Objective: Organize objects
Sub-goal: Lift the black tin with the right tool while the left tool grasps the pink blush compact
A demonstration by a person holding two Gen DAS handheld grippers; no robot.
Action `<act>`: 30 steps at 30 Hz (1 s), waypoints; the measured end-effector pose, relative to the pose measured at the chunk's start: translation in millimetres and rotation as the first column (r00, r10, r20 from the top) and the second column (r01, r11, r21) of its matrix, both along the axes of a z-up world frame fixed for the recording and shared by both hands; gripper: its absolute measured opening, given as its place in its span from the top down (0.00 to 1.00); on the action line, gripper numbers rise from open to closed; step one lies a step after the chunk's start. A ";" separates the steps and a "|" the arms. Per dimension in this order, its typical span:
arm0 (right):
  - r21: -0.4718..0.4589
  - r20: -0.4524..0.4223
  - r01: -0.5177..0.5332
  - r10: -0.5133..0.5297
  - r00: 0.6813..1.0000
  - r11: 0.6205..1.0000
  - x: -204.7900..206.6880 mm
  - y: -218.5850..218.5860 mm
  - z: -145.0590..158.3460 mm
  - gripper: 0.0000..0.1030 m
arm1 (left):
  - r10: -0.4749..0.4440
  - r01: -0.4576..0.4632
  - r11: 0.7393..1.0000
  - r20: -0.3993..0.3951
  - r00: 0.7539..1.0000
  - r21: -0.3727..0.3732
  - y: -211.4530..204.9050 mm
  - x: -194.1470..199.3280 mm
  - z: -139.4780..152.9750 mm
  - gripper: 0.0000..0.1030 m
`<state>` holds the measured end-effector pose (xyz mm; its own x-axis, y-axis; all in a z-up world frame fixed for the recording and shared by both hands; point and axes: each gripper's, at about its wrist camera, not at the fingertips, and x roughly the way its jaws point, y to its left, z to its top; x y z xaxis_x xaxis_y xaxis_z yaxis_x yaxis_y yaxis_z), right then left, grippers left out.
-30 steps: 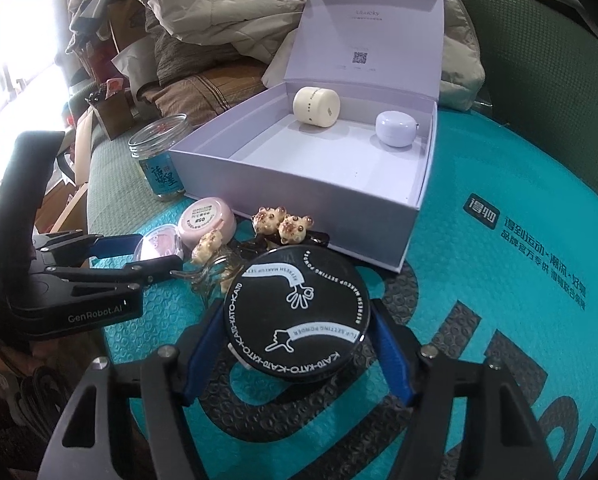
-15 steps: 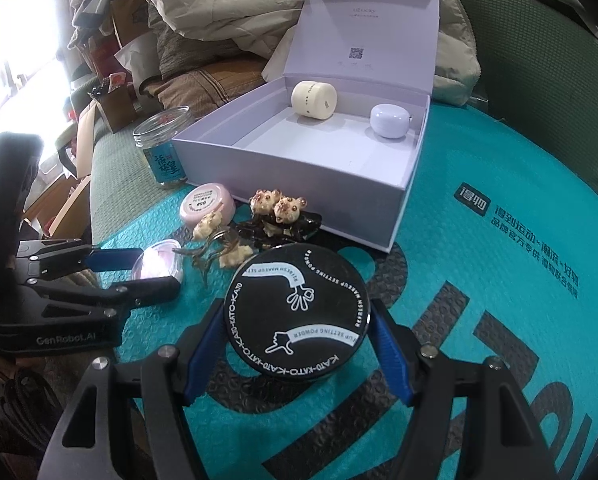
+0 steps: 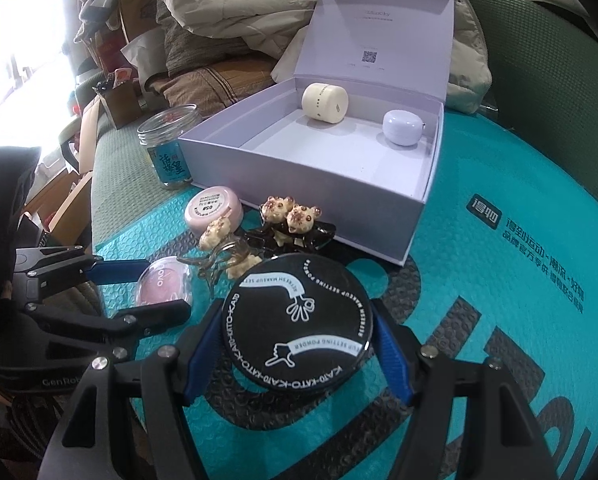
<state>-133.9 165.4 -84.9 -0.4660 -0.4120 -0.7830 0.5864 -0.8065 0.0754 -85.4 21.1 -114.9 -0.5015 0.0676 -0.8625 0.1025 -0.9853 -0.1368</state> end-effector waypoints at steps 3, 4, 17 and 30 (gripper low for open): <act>0.002 0.002 0.005 -0.005 1.000 1.000 -1.7 -1.3 -1.3 0.32 | -0.003 0.003 1.000 -0.005 1.000 -0.005 -0.3 0.1 0.1 0.47; 0.002 0.005 0.004 -0.004 1.000 1.000 -2.2 -1.5 -1.6 0.32 | -0.002 0.002 1.000 -0.007 1.000 -0.002 -0.8 0.5 0.4 0.47; 0.004 0.015 0.005 -0.005 1.000 1.000 5.4 10.9 7.7 0.32 | -0.011 0.011 1.000 -0.021 1.000 0.000 2.2 3.0 9.1 0.48; 0.002 -0.034 -0.064 0.064 0.997 0.998 27.1 3.1 36.6 0.32 | 0.007 -0.008 1.000 -0.057 0.998 -0.013 2.0 20.9 39.5 0.48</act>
